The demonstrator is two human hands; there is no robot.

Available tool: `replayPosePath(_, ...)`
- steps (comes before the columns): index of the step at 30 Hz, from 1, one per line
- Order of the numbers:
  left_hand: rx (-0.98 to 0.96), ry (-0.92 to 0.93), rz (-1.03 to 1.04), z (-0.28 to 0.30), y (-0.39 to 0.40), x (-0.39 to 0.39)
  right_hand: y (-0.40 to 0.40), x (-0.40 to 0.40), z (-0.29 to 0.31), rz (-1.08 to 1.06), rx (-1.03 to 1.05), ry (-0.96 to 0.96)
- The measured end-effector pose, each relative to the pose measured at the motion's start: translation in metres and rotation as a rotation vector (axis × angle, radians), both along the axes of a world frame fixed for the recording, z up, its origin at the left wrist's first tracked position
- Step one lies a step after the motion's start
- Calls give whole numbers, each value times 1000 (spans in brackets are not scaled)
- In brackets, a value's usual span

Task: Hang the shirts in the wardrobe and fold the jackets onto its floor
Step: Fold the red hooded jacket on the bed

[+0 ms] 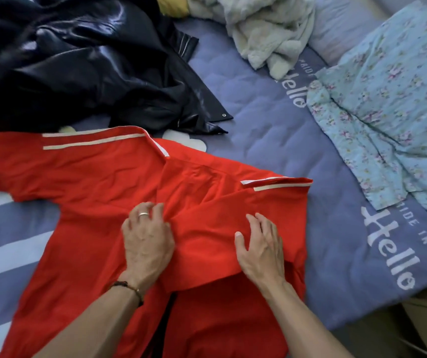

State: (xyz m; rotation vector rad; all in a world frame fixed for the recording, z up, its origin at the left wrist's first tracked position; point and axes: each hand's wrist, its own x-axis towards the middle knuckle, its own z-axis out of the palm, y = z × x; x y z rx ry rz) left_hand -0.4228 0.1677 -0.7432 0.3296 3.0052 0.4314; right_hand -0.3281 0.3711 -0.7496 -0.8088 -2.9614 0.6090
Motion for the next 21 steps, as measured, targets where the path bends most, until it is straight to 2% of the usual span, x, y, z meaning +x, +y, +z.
replayPosePath(2, 26, 42, -261, -5, 21, 3, -1, -15, -4, 63, 35, 7)
replayPosePath(5, -88, -109, -493, -28, 42, 7, -5, -32, -17, 295, 35, -58)
replayPosePath(8, -179, -175, -533, -47, 40, 1, 29, -34, -42, 458, 113, -152)
replayPosePath(12, -215, -215, -541, -52, 45, -16, 99, -45, -56, 315, 271, -237)
replayPosePath(15, -204, -247, -522, -50, 48, -17, 79, -54, -47, 198, 192, -186)
replayPosePath(17, -163, -257, -549, -46, 43, -18, 48, -41, -43, 281, 120, -113)
replayPosePath(19, -160, -222, -617, -40, 29, -18, 26, -18, -46, 442, 156, -157)
replayPosePath(21, -183, -214, -630, -36, 10, -12, 25, -7, -52, 412, 212, -226)
